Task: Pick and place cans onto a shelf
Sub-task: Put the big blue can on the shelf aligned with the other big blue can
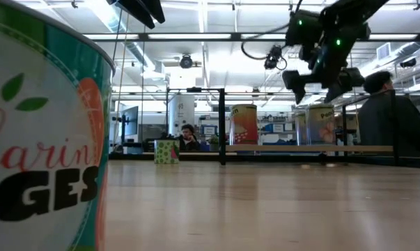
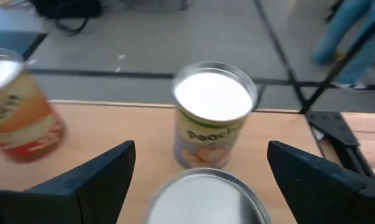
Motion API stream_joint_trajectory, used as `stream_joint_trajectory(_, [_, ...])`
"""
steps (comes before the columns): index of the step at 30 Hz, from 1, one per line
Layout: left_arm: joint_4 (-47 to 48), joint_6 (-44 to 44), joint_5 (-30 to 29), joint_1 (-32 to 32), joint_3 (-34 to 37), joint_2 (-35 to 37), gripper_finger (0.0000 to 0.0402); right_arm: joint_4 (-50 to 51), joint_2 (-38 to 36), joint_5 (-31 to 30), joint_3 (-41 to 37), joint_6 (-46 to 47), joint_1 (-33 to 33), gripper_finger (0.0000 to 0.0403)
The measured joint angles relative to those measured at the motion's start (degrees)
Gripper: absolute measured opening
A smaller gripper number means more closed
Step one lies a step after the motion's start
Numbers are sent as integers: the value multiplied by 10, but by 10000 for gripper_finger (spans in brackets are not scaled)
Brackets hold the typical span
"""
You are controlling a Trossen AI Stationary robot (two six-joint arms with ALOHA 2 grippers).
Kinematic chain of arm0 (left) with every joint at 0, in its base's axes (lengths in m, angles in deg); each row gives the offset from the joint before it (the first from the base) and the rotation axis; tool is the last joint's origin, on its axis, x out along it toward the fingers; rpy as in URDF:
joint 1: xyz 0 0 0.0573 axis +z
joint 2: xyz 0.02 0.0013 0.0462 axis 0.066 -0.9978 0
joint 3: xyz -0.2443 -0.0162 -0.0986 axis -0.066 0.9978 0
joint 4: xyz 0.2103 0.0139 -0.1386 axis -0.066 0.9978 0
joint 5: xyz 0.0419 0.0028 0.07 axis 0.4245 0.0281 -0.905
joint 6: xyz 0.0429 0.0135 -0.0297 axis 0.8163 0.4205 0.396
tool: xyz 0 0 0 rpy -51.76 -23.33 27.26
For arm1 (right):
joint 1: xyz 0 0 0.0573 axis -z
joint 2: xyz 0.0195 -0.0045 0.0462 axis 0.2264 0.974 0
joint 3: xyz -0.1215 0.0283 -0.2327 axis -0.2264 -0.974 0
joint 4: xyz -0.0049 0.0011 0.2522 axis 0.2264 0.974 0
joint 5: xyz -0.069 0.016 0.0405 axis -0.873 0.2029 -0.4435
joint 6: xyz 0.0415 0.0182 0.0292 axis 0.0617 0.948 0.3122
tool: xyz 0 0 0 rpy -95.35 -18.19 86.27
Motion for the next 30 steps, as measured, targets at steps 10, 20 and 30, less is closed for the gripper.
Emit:
stream_joint_trajectory(10, [-6, -2, 0, 0, 0, 0, 247, 188, -28, 302, 113, -25, 99, 360])
stream_joint_trajectory(20, [-37, -1, 0, 0, 0, 0, 247, 182, -26, 410, 109, -68, 163, 184])
stream_joint_trajectory(30, [-39, -1, 0, 0, 0, 0, 247, 180, -42, 402, 114, -84, 148, 63])
